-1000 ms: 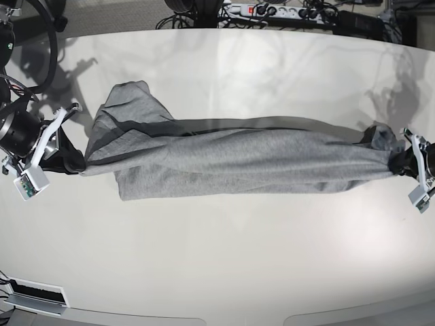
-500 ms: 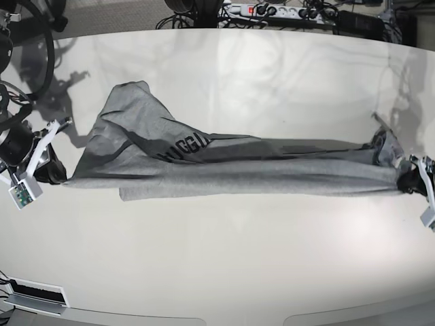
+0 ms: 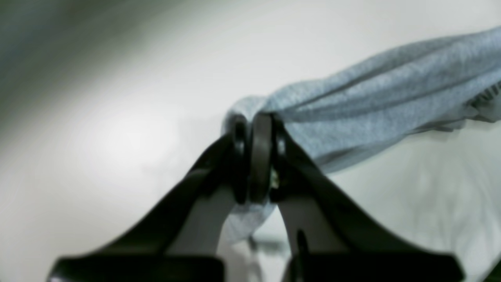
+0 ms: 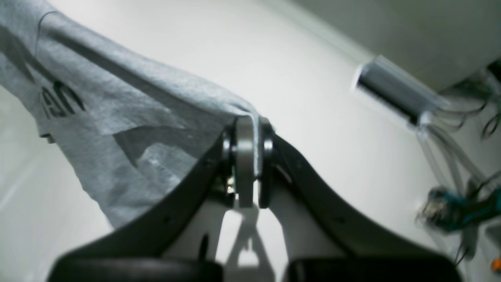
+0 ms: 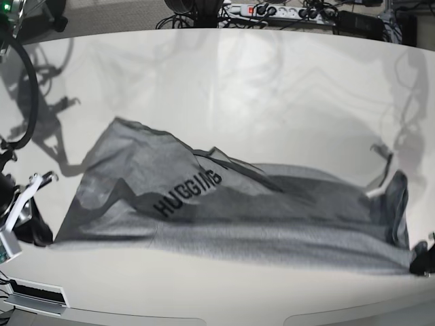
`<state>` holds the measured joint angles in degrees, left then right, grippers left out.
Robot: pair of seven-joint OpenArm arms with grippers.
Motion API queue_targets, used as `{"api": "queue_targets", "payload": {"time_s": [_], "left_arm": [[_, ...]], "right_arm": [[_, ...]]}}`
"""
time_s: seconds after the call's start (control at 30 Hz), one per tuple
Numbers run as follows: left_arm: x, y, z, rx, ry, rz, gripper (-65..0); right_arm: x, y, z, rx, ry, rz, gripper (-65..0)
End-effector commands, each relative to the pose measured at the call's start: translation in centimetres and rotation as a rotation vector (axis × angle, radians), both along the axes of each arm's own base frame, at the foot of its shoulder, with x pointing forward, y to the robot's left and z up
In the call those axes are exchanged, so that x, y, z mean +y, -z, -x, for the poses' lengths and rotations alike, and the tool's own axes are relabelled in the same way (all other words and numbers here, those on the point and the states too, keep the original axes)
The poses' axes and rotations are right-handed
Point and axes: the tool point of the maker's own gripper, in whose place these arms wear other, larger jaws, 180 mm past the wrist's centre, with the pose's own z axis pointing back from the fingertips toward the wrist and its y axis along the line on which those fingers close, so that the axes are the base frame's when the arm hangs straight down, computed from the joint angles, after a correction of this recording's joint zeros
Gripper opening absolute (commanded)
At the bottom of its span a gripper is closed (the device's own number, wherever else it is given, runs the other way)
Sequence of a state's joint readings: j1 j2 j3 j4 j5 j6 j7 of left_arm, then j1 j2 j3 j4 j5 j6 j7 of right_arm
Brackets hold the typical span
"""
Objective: Layout the t-shirt on the table in an organized manner, then fold the t-shirt properly
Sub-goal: 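Lift the shirt with both grippers and flick it open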
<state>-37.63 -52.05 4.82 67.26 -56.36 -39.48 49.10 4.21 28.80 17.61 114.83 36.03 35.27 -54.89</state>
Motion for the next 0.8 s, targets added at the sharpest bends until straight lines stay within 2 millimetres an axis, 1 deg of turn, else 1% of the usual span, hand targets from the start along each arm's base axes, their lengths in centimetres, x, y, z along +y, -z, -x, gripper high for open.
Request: {"api": "queue_targets", "payload": {"time_s": [0.0, 0.1, 0.27, 0.33, 0.4, 0.47, 0.53, 0.57, 0.6, 0.67, 0.77], "left_arm": [[0.5, -4.2, -1.1, -0.112, -0.007, 0.010, -65.0], [0.6, -8.1, -2.2, -0.202, -0.011, 0.000, -65.0], [0.8, -15.8, -3.3, -0.363, -0.019, -0.001, -65.0], [0.5, -18.5, -3.2, -0.406, -0.010, 0.013, -65.0], [0.1, -20.9, -2.9, -0.439, 0.007, 0.037, -65.0], [-0.3, -22.3, -2.4, -0.441, 0.029, 0.048, -65.0], [-0.8, -22.3, -1.8, -0.403, 0.063, 0.059, -65.0], [-1.1, -21.8, -1.5, -0.368, 0.078, 0.066, -65.0], [-1.3, -20.8, -1.2, -0.322, 0.093, 0.068, -65.0], [-1.9, -18.2, -0.5, -0.215, 0.127, 0.077, -65.0], [-2.4, -12.8, 0.8, -0.036, 0.168, 0.088, -65.0]], "right_arm": [[-0.3, -2.9, -0.8, -0.091, -0.009, 0.014, -65.0], [-1.3, -6.0, -1.9, -0.164, 0.005, 0.049, -65.0], [-3.4, -12.5, -3.2, -0.311, 0.054, 0.111, -65.0], [-4.3, -14.8, -3.3, -0.358, 0.070, 0.146, -65.0], [-4.8, -16.6, -3.2, -0.392, 0.073, 0.175, -65.0], [-4.9, -17.6, -2.9, -0.401, 0.055, 0.183, -65.0], [-4.3, -17.5, -2.5, -0.374, 0.008, 0.178, -65.0], [-3.6, -16.9, -2.2, -0.343, -0.037, 0.178, -65.0], [-2.9, -16.2, -1.9, -0.308, -0.083, 0.172, -65.0], [-1.5, -14.2, -0.9, -0.226, -0.172, 0.143, -65.0], [0.0, -10.0, 0.9, -0.063, -0.271, 0.096, -65.0]]}}
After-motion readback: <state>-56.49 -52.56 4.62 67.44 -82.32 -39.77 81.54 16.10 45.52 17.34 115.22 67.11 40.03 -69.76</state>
